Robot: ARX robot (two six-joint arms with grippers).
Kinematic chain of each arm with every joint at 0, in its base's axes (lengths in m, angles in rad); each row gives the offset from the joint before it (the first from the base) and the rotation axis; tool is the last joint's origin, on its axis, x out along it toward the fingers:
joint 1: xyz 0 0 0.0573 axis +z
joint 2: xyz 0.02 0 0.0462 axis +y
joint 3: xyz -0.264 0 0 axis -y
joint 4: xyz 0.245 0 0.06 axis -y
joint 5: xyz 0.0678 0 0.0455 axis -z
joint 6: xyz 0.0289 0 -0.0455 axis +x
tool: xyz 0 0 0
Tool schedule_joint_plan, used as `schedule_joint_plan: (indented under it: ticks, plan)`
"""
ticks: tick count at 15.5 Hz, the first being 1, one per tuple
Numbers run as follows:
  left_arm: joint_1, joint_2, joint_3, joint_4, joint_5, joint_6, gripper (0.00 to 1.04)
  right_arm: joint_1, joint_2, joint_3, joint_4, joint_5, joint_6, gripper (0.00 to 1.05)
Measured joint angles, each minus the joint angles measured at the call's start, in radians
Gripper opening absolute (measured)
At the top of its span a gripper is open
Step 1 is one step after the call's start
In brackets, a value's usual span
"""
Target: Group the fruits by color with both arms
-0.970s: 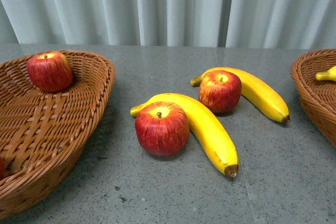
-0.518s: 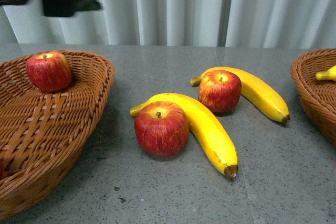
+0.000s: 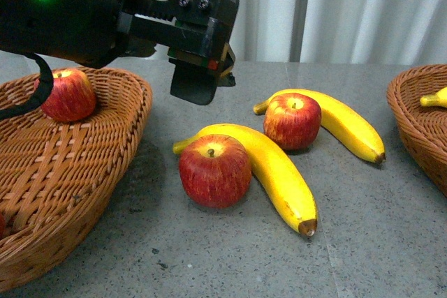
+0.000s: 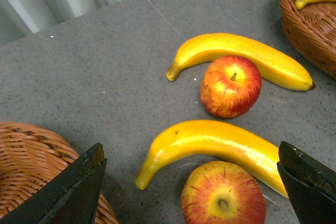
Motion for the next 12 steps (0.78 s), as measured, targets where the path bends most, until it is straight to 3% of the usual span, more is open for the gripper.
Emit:
schedule_joint_plan:
  ticks: [6,12]
  plan:
    - [-0.043,0.076,0.029,-0.093,0.037,0.116,0.98,0.0,0.0,0.0,0.0,0.0,0.0,0.98]
    - [-0.037,0.211,0.023,-0.067,0.072,0.149,0.98,0.0,0.0,0.0,0.0,0.0,0.0,0.98]
